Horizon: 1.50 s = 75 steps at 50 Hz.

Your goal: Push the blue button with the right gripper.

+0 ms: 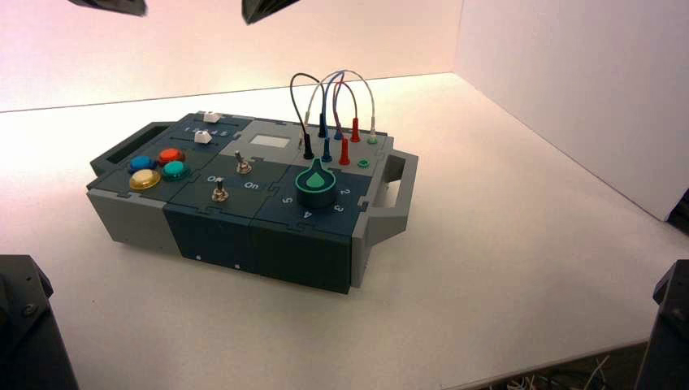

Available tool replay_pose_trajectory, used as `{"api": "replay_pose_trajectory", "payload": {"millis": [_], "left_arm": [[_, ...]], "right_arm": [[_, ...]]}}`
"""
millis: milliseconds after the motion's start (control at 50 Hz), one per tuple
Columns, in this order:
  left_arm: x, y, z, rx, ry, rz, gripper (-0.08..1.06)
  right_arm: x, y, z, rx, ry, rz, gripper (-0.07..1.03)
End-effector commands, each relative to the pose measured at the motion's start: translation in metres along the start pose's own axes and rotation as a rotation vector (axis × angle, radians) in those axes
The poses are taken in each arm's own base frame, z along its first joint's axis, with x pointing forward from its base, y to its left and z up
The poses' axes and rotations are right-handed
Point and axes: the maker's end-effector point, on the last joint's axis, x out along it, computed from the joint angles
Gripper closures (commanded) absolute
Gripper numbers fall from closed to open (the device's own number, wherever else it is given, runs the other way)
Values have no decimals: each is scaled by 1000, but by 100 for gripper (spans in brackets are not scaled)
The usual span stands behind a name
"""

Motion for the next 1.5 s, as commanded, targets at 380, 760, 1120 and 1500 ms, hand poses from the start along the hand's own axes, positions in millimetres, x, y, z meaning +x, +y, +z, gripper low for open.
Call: {"api": "replay_pose_trajectory", "payload": {"millis": [380, 760, 1120, 1500], "left_arm": [[-2, 36, 0, -70, -6, 98, 101], [-2, 60, -7, -118, 11, 163, 101], [3, 65, -13, -129, 36, 173, 101], [6, 70, -16, -139, 49, 183, 101]], "right_arm": [[41, 23, 41, -88, 13, 42, 98], [74, 44, 55, -128, 67, 147, 98], [93, 56, 61, -159, 114, 213, 98], [113, 76, 62, -186, 177, 315, 98]]}}
